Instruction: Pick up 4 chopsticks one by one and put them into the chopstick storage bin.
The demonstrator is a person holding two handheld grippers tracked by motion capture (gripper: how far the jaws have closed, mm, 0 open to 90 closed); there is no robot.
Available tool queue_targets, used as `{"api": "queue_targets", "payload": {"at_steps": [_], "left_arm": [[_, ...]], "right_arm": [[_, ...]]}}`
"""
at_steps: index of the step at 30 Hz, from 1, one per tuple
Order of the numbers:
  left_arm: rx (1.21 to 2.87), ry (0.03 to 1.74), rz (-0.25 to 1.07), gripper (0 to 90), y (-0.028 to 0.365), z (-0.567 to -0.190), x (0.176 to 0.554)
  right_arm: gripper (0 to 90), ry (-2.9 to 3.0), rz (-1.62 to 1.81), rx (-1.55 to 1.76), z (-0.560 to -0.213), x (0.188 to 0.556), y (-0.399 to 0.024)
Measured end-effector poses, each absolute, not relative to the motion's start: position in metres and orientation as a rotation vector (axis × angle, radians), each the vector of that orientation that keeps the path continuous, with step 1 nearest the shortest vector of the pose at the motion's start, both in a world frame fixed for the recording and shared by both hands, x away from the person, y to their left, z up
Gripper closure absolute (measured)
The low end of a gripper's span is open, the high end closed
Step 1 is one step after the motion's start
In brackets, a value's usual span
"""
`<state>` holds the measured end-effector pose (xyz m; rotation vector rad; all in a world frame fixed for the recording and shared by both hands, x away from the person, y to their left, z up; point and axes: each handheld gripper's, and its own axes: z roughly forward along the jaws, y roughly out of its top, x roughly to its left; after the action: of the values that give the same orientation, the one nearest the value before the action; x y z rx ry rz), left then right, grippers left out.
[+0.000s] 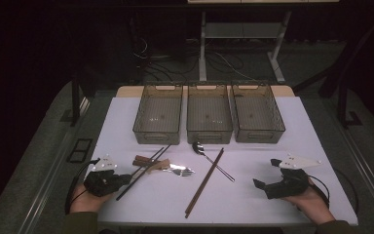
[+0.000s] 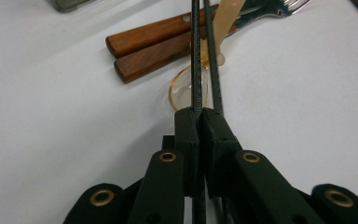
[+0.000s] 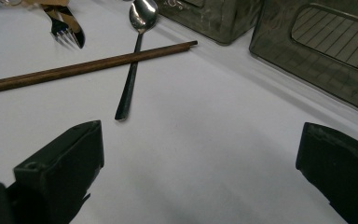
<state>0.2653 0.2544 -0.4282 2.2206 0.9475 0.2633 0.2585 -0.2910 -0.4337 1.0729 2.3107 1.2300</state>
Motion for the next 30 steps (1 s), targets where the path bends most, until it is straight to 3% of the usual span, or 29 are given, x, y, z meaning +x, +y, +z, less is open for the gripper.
{"api": "queue_targets", "payload": {"at_steps": [30], "left_arm": [[2.070, 0.912, 0.273, 85.4, 0.231, -0.398, 0.286]], "right_arm": [[1.0, 2.307, 1.222, 1.080, -0.434, 0.260, -0.292]]}}
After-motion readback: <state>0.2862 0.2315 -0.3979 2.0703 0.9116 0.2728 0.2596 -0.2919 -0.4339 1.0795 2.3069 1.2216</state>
